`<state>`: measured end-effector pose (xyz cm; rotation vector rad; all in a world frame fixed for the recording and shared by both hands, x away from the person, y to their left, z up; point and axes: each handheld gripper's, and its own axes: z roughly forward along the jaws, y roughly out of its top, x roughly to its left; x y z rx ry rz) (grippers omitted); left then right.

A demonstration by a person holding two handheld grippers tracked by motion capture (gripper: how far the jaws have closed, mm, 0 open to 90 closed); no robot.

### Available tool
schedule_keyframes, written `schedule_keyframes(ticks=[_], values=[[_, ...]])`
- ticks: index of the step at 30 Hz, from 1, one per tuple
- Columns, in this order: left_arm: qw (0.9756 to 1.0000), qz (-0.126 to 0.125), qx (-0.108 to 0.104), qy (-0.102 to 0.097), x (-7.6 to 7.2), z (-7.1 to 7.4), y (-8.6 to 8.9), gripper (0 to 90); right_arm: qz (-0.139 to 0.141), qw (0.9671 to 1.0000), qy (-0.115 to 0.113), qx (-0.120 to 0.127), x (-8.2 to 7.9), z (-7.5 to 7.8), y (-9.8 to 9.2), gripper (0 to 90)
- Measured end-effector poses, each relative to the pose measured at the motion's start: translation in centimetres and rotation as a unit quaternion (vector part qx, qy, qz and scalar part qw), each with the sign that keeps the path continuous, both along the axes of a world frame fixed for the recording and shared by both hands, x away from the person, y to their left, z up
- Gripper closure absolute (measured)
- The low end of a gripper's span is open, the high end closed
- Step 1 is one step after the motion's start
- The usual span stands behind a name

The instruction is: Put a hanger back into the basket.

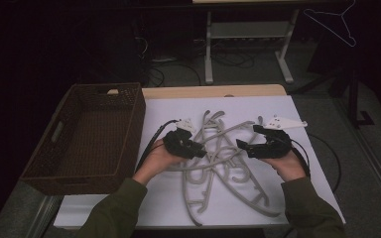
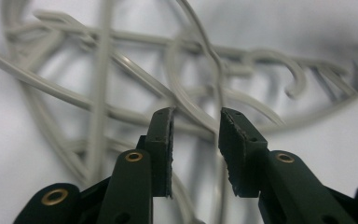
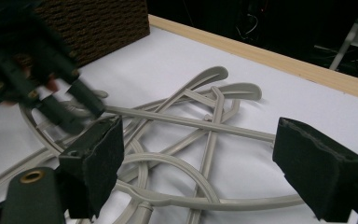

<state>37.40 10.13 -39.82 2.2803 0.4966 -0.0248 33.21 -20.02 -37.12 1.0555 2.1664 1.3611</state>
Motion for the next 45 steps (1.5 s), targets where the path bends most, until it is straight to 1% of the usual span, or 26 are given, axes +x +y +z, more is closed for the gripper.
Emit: schedule_keyframes(ticks=[4,8,10,11,13,15,16,18,19,20,21,25,27,28,29,30,31,32,34,35,36,38,41,44,45], values=[[0.9999,-0.013,0.004,0.006,-1.0,-0.7,0.0,67.1,0.000,1.0000,0.002,-0.001,0.0,0.0,0.1,16.2],[0.9997,-0.018,0.018,0.006,-1.9,-1.6,-0.1,69.2,0.001,1.0000,0.003,-0.004,0.1,-0.2,0.1,16.3],[0.9993,-0.023,0.027,0.006,-1.9,-1.9,-0.1,69.7,0.000,1.0000,0.006,-0.003,0.1,-0.3,0.2,16.3],[0.9993,-0.022,0.032,0.005,-2.0,-2.0,-0.1,69.7,0.000,1.0000,0.006,-0.003,0.1,-0.3,0.2,16.3],[0.9988,-0.028,0.040,0.003,-2.0,-2.0,-0.2,71.8,0.000,1.0000,0.005,-0.003,0.1,-0.3,0.2,16.3],[0.9984,-0.028,0.049,0.001,-2.0,-2.2,-0.3,73.8,0.000,1.0000,0.006,-0.002,0.1,-0.3,0.2,16.4],[0.9982,-0.030,0.053,-0.003,-2.0,-2.3,-0.4,76.2,-0.002,1.0000,0.007,-0.001,0.1,-0.3,0.1,16.4],[0.9978,-0.033,0.058,-0.006,-2.1,-2.5,-0.5,77.0,-0.001,1.0000,0.007,-0.002,0.1,-0.3,0.1,16.4],[0.9978,-0.035,0.057,-0.005,-2.0,-2.5,-0.5,79.1,-0.001,0.9999,0.010,-0.001,0.1,-0.3,0.1,16.4],[0.9977,-0.038,0.056,-0.005,-2.1,-2.5,-0.4,80.5,-0.001,1.0000,0.008,-0.002,0.1,-0.3,0.0,16.6],[0.9975,-0.044,0.056,-0.008,-2.1,-2.5,-0.4,80.5,-0.001,1.0000,0.008,-0.002,0.1,-0.3,0.0,16.6],[0.9970,-0.050,0.057,-0.013,-2.2,-2.3,-0.2,81.7,-0.002,0.9999,0.010,-0.002,0.2,-0.3,-0.1,16.6],[0.9976,-0.051,0.043,-0.016,-2.4,-2.0,0.2,82.0,-0.001,1.0000,0.009,-0.004,0.3,-0.3,-0.2,17.0],[0.9975,-0.054,0.039,-0.022,-2.4,-1.7,0.5,82.2,-0.003,0.9999,0.012,-0.006,0.4,-0.4,-0.5,19.0],[0.9975,-0.056,0.035,-0.025,-2.5,-1.3,0.7,82.2,-0.003,0.9999,0.012,-0.006,0.4,-0.4,-0.5,19.0],[0.9976,-0.056,0.031,-0.026,-2.6,-1.0,1.0,82.4,-0.007,0.9999,0.007,-0.007,0.6,-0.4,-0.8,19.9],[0.9978,-0.055,0.027,-0.026,-2.7,-0.8,1.3,82.4,-0.014,0.9998,0.012,-0.009,0.7,-0.4,-1.0,21.3],[0.9976,-0.057,0.025,-0.029,-2.8,-0.7,1.5,82.4,-0.019,0.9997,0.012,-0.013,0.9,-0.3,-1.3,23.3],[0.9973,-0.061,0.026,-0.032,-3.1,-0.6,2.0,82.4,-0.028,0.9993,0.018,-0.016,1.4,-0.3,-1.8,28.5],[0.9976,-0.060,0.023,-0.026,-3.3,-0.6,2.3,82.4,-0.031,0.9992,0.022,-0.015,1.7,-0.4,-2.1,30.7],[0.9974,-0.062,0.024,-0.026,-3.5,-0.7,2.5,82.4,-0.034,0.9988,0.025,-0.023,2.1,-0.5,-2.4,32.6],[0.9971,-0.067,0.026,-0.024,-3.8,-0.9,2.8,82.4,-0.031,0.9980,0.040,-0.038,2.8,-1.1,-2.7,37.2],[0.9964,-0.079,0.024,-0.019,-4.3,-1.0,3.2,82.4,-0.042,0.9958,0.067,-0.045,4.1,-2.3,-3.0,42.5],[0.9955,-0.088,0.029,-0.016,-4.7,-1.4,3.5,82.3,-0.057,0.9940,0.077,-0.052,5.1,-3.2,-3.1,53.2],[0.9950,-0.093,0.034,-0.016,-4.7,-1.5,3.6,82.3,-0.059,0.9935,0.081,-0.054,5.3,-3.4,-3.1,57.0]])
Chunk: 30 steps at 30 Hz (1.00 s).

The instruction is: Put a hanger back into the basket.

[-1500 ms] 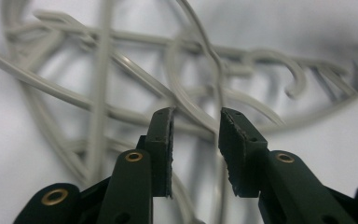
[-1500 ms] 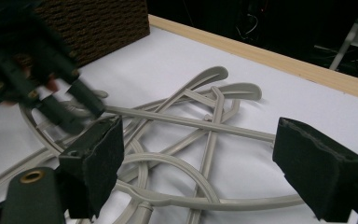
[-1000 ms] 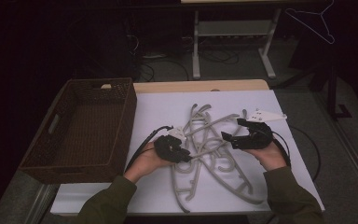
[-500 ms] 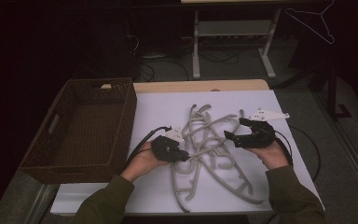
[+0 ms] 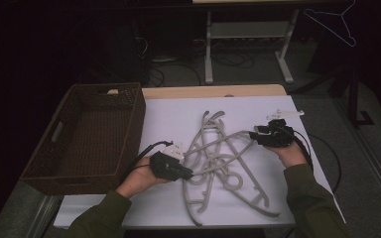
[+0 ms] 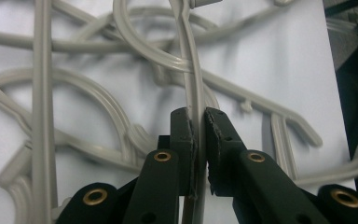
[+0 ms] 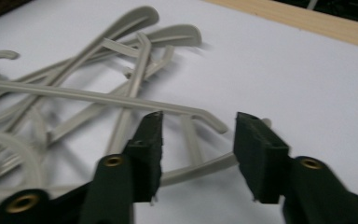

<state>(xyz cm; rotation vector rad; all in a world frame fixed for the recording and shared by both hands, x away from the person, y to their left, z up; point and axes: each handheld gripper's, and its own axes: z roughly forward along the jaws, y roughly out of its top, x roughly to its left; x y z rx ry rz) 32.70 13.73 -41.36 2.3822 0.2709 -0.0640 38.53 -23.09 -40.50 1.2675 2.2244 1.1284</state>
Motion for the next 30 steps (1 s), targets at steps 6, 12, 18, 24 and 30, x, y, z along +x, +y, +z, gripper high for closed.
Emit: schedule_keyframes(ticks=[6,12,18,24,30], values=[[0.9997,0.010,0.017,0.010,0.1,-0.9,0.3,81.2,0.004,0.9994,0.020,-0.027,1.3,-1.5,0.9,77.4],[0.9987,0.046,-0.019,0.003,-0.7,0.2,1.3,75.1,0.016,0.9983,0.019,-0.052,2.1,-2.4,1.8,88.4],[0.9977,0.066,-0.013,0.007,-2.7,1.2,2.6,90.0,0.020,0.9968,0.017,-0.075,2.5,-2.1,2.6,89.4],[0.9955,0.086,0.036,0.019,-3.8,-0.5,3.0,90.0,0.019,0.9954,0.023,-0.091,2.5,-2.3,2.9,89.6],[0.9914,0.118,0.057,0.009,-2.8,-0.9,3.0,90.0,0.017,0.9931,0.038,-0.110,2.1,-2.4,2.4,89.6]])
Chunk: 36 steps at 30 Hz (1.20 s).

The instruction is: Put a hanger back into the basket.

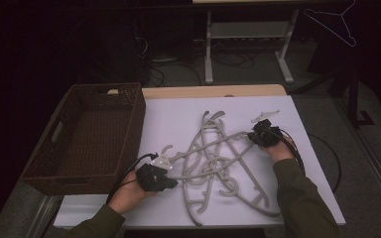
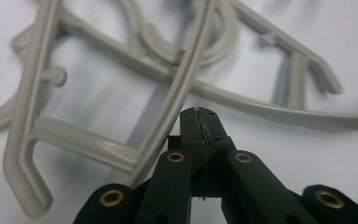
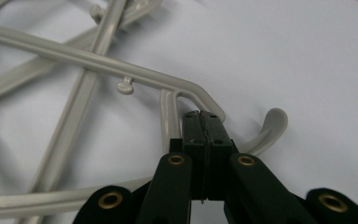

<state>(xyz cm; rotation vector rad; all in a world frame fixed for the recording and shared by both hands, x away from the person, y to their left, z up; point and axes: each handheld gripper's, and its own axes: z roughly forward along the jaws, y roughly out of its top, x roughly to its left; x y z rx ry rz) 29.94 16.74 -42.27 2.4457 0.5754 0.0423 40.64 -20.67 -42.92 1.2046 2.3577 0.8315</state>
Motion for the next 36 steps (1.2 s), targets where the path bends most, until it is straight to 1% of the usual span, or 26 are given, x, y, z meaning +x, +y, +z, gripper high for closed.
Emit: schedule_keyframes(ticks=[2,3,5,7,8,9,10,11,12,13,14,16,17,18,20,21,24,26,27,28,29,31,32,33,34,36], values=[[0.9999,0.012,0.002,-0.005,0.3,0.0,-0.1,90.0,0.003,1.0000,0.000,-0.006,-0.2,0.0,-0.3,89.6],[0.9998,0.015,0.005,-0.007,0.5,0.1,-0.1,90.0,0.000,1.0000,0.004,-0.008,-0.4,0.0,-0.5,89.6],[0.9994,0.033,0.003,-0.009,0.9,0.0,-0.4,90.0,0.002,0.9999,0.005,-0.010,-0.7,0.0,-0.8,89.6],[0.9985,0.052,-0.001,-0.014,1.3,-0.1,-0.6,90.0,0.002,0.9998,0.009,-0.019,-1.0,0.0,-1.2,89.6],[0.9983,0.055,0.006,-0.019,1.6,-0.1,-0.6,90.0,0.000,0.9998,0.013,-0.015,-1.2,-0.1,-1.4,89.5],[0.9979,0.062,0.004,-0.021,1.9,-0.1,-0.6,90.0,0.003,0.9997,0.017,-0.016,-1.6,-0.2,-1.8,89.6],[0.9974,0.069,0.003,-0.021,2.1,-0.1,-0.6,90.0,0.003,0.9997,0.017,-0.016,-1.6,-0.2,-1.8,89.6],[0.9968,0.076,0.003,-0.024,2.3,-0.1,-0.6,90.0,0.001,0.9996,0.023,-0.014,-1.8,-0.2,-1.9,89.5],[0.9962,0.084,0.003,-0.025,2.7,-0.1,-0.5,90.0,0.003,0.9995,0.026,-0.018,-1.9,-0.2,-2.1,89.6],[0.9947,0.099,-0.002,-0.027,3.3,-0.1,-0.5,90.0,0.005,0.9994,0.031,-0.017,-2.3,-0.1,-2.3,89.6],[0.9947,0.099,-0.002,-0.027,3.3,-0.1,-0.5,90.0,0.005,0.9994,0.031,-0.017,-2.3,-0.1,-2.3,89.6],[0.9935,0.110,-0.009,-0.029,3.9,0.0,-0.5,90.0,0.010,0.9992,0.032,-0.021,-2.7,-0.1,-2.5,89.6],[0.9929,0.114,-0.012,-0.030,4.2,0.0,-0.5,90.0,0.008,0.9992,0.035,-0.017,-3.0,-0.1,-2.6,89.6],[0.9922,0.120,-0.010,-0.030,4.6,0.0,-0.5,90.0,0.010,0.9993,0.034,-0.014,-3.2,-0.1,-2.8,89.6],[0.9919,0.123,-0.008,-0.031,5.3,0.1,-0.6,90.0,0.010,0.9991,0.040,-0.010,-3.7,-0.1,-2.9,89.6],[0.9917,0.124,-0.006,-0.033,5.6,0.1,-0.7,90.0,0.015,0.9990,0.041,-0.014,-3.9,0.0,-3.0,89.6],[0.9904,0.134,-0.011,-0.033,6.5,0.2,-1.1,90.0,0.021,0.9988,0.044,-0.007,-4.8,0.2,-3.1,89.6],[0.9898,0.137,-0.018,-0.034,7.2,0.1,-1.4,90.0,0.027,0.9984,0.050,-0.005,-5.4,0.3,-3.2,89.6],[0.9895,0.140,-0.018,-0.034,7.5,0.1,-1.5,90.0,0.037,0.9979,0.053,-0.002,-6.0,0.3,-3.2,89.6],[0.9891,0.141,-0.019,-0.037,7.8,0.1,-1.6,90.0,0.037,0.9979,0.053,-0.002,-6.0,0.3,-3.2,89.6],[0.9892,0.141,-0.023,-0.036,8.0,0.0,-1.7,90.0,0.046,0.9970,0.062,-0.002,-6.8,0.5,-3.0,89.5],[0.9890,0.141,-0.034,-0.028,8.3,0.0,-1.8,90.0,0.051,0.9969,0.059,-0.001,-7.0,0.4,-3.0,87.8],[0.9892,0.139,-0.040,-0.026,8.3,0.0,-1.7,89.8,0.056,0.9971,0.052,0.008,-7.2,0.6,-3.0,82.0],[0.9892,0.137,-0.047,-0.024,8.2,0.1,-1.6,85.2,0.062,0.9967,0.048,0.023,-7.3,0.8,-3.0,79.1],[0.9890,0.137,-0.050,-0.025,8.1,0.3,-1.5,85.2,0.062,0.9967,0.048,0.023,-7.3,0.8,-3.0,79.1],[0.9882,0.135,-0.070,-0.020,7.7,0.7,-1.1,78.5,0.087,0.9940,0.040,0.053,-7.5,1.5,-2.7,72.4]])
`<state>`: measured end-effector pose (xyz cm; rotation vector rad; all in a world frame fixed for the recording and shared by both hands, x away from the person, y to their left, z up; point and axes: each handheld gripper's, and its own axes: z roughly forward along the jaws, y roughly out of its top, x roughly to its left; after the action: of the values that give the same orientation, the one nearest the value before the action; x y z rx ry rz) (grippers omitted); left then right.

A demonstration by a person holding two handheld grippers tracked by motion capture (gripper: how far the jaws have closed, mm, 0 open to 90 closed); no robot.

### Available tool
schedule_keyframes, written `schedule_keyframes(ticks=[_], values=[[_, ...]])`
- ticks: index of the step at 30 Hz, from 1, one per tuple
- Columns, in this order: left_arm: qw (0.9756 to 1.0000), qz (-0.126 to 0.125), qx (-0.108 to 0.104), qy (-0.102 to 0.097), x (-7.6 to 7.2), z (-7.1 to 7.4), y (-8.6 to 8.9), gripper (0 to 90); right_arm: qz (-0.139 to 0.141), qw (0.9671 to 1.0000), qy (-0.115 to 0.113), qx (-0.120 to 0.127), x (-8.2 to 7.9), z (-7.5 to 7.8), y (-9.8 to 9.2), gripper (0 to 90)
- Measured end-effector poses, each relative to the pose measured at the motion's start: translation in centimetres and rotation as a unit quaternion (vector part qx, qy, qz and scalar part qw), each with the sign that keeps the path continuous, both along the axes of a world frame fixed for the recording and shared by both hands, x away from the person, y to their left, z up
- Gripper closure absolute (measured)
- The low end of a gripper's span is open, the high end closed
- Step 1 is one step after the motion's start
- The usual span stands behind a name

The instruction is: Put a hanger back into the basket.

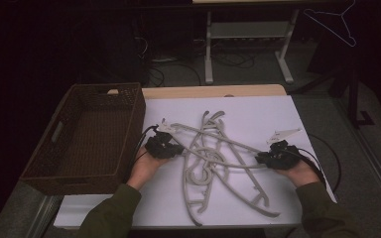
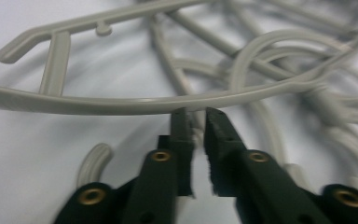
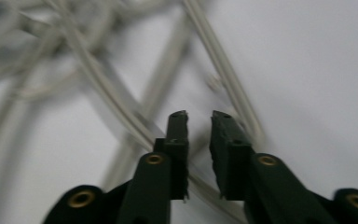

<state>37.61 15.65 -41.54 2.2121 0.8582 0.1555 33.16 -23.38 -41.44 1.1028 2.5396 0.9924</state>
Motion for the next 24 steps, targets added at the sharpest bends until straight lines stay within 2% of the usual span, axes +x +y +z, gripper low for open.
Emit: schedule_keyframes(ticks=[2,5,7,10,11,13,16,17,18,24], values=[[0.9998,-0.006,-0.018,-0.003,-0.5,0.4,0.5,69.0,0.033,0.9993,-0.003,0.018,-0.2,0.5,0.8,67.3],[0.9990,-0.009,-0.045,-0.003,-1.4,0.7,1.2,59.0,0.079,0.9965,-0.005,0.025,-0.2,0.5,2.4,63.5],[0.9984,-0.014,-0.054,-0.006,-2.1,0.9,1.5,48.2,0.106,0.9943,0.003,0.010,0.2,0.1,3.8,63.7],[0.9976,-0.023,-0.064,-0.010,-3.3,1.1,1.9,42.9,0.115,0.9933,0.008,0.004,0.5,-0.1,4.6,64.8],[0.9972,-0.024,-0.070,-0.011,-3.7,1.1,2.1,38.7,0.123,0.9923,0.014,-0.007,0.8,-0.3,5.5,66.0],[0.9965,-0.030,-0.077,-0.011,-4.5,1.2,2.4,37.0,0.128,0.9916,0.013,-0.009,0.9,-0.5,5.7,66.2],[0.9958,-0.041,-0.081,-0.013,-5.3,1.3,2.7,35.9,0.143,0.9892,0.017,-0.030,1.3,-1.1,6.4,67.6],[0.9955,-0.044,-0.083,-0.012,-5.5,1.3,2.7,35.9,0.152,0.9875,0.017,-0.039,1.5,-1.4,6.7,70.5],[0.9956,-0.045,-0.082,-0.010,-5.7,1.2,2.7,35.9,0.152,0.9873,0.016,-0.042,1.5,-1.5,6.8,70.9],[0.9954,-0.049,-0.081,-0.011,-5.8,1.0,2.2,35.5,0.163,0.9854,0.012,-0.049,1.4,-1.5,7.1,76.1]])
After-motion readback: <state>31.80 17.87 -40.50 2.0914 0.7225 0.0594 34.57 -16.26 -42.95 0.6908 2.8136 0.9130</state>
